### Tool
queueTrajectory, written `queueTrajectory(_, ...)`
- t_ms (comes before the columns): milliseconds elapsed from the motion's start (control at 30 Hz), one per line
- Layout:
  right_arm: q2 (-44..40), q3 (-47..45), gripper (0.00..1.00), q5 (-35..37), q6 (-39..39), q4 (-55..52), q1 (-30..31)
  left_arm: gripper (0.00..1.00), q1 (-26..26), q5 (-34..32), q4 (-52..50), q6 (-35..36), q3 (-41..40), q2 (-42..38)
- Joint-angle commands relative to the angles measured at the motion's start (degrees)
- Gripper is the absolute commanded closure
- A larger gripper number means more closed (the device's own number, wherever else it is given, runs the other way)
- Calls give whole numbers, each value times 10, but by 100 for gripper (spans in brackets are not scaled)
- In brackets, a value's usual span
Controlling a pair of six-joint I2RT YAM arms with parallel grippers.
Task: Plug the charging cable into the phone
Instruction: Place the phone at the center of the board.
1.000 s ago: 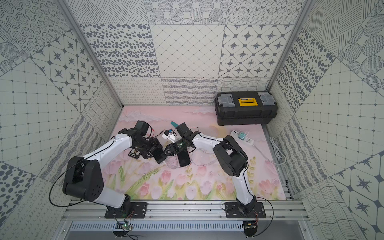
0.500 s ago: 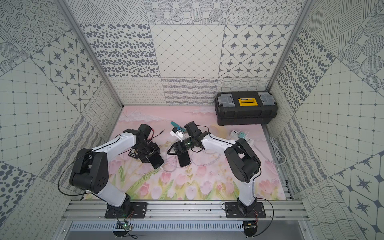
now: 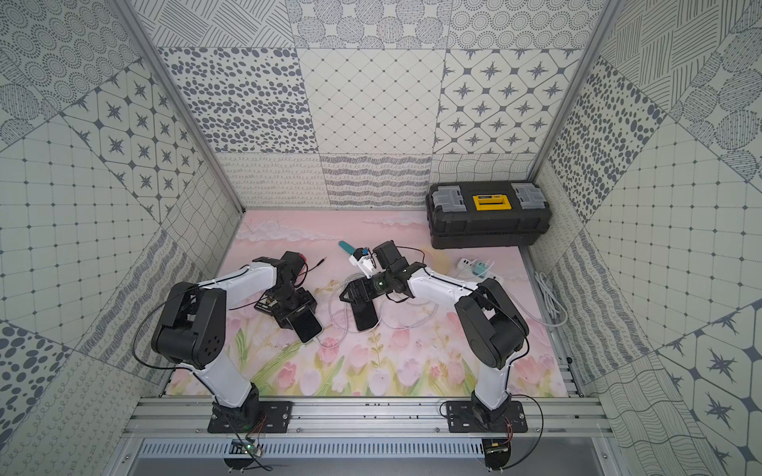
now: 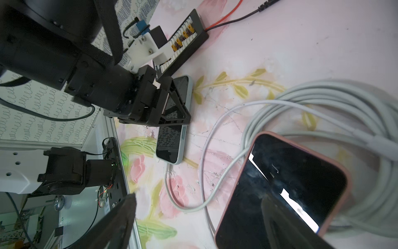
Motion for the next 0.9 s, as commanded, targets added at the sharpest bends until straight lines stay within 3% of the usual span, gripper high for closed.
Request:
queueTrajectory(0,-18,-8,3,19,2,11,-2,39,1,-14,-49,13,0,2)
queueTrajectory(67,-18,-9,3,18,1,11,-2,26,1,-18,-53,13,0,-2)
queueTrajectory(133,-18,-9,3,19,1,11,-2,5,0,-24,-58,12,2,-3)
queueTrajectory(167,-18,-8,3,20,1,11,-2,2,1,-27,-61,11,2,-4)
queueTrajectory(433,-24,-9,4,44,8,9,-5,1,-3,-52,-95,-1,14,-70)
queueTrajectory(633,-49,-21,8,103,54,9,-33,4,-54,-84,-133,-29,72,-166)
queueTrajectory(867,-87,-48,12,132,96,7,-73,8,-175,-72,-130,-84,157,-75)
